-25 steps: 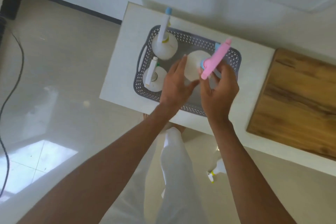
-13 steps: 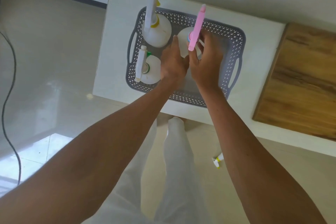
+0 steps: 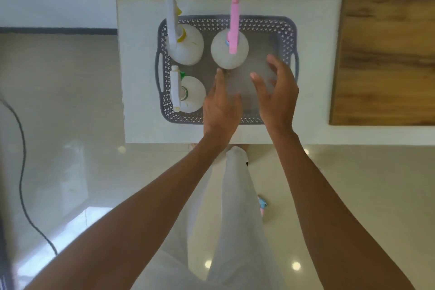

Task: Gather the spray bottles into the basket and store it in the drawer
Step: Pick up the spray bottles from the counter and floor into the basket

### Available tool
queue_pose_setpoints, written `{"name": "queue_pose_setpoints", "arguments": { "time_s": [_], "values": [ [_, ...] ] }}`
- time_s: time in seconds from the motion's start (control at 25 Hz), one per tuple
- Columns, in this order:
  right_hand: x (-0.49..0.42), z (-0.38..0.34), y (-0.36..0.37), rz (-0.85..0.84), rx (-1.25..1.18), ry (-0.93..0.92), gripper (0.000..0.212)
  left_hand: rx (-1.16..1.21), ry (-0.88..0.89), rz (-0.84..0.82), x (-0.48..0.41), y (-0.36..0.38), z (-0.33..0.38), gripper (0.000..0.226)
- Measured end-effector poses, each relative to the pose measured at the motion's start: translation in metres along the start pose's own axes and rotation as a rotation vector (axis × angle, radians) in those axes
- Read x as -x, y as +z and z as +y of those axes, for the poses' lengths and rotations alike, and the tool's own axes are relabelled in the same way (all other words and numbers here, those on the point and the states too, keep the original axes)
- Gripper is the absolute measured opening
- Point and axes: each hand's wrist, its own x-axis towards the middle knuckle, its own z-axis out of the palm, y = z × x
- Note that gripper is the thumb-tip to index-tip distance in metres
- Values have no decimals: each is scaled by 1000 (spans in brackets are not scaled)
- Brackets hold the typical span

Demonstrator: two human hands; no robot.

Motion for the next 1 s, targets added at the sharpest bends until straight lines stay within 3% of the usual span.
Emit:
{"name": "queue_pose_setpoints", "arguments": {
  "time_s": [0.24,0.44,0.56,0.76,1.0],
  "values": [
    [114,39,-57,330,-106,322,36,-89,219,-359,99,18,-1,56],
    [220,84,-82,494,-132,577,36,-246,604,-504,158,41,3,48],
    [288,124,-82,452,-108,717,41,-372,833,-632,189,78,-11,48],
    [397,198,-79,266,-84,929,48,-758,1039,-974,251,162,-46,54],
    [472,287,-87,149,-58,1084,57,-933,1222,-1007,277,280,-48,59]
  ]
}}
